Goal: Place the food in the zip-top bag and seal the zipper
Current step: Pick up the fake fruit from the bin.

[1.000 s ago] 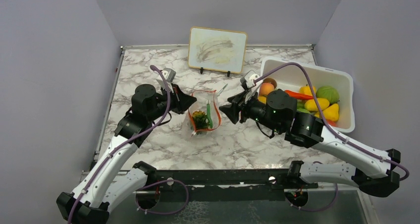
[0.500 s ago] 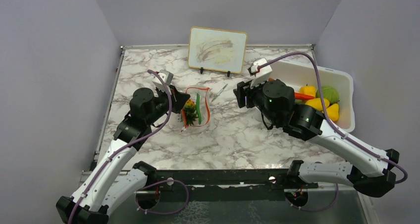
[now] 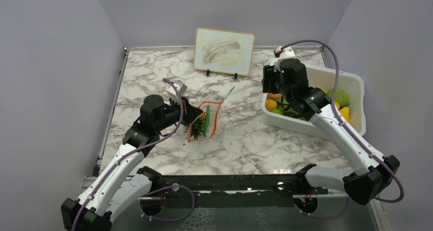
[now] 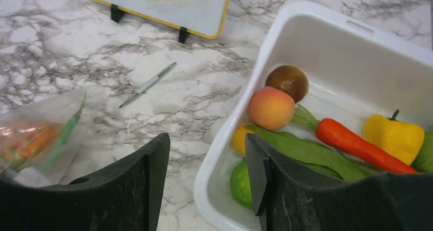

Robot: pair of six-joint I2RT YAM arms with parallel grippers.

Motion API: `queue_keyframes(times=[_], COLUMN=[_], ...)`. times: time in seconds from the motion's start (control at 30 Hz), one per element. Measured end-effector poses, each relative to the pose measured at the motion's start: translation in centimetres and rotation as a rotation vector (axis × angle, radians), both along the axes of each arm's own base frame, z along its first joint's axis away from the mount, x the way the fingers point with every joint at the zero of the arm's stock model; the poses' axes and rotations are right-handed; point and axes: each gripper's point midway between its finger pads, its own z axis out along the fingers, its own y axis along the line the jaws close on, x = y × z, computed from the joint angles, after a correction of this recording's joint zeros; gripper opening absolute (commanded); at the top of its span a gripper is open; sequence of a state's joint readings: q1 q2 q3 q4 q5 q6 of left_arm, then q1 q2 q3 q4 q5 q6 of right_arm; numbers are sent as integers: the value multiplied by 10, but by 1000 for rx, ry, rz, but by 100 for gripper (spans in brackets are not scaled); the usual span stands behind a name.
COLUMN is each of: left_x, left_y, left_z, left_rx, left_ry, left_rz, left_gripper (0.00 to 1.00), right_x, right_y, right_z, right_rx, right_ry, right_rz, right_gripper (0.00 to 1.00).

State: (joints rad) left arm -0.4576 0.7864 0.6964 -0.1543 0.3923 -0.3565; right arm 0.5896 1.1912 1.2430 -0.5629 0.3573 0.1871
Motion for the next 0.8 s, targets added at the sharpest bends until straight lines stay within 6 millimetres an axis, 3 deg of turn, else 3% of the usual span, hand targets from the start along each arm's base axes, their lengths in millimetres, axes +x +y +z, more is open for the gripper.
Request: queue_keyframes(times=[0.2,0.5,0.8], left_x=[-5,-9,-9], left_y=[-2,0,0], left_z=[-2,2,2], left_rx=[-9,-10,-9], left_ry=[-2,-29,-31], left_rz=[-28,-31,-31], left_gripper=[0,0,0], right_x=[25,46,73], right_y=[-45,-91,-109], right_z=[-34,-120,-137], right_rx=[44,60,82], right_ry=[89,280,267], right_rz=[-106,-204,-214], right_gripper=[52,61,73])
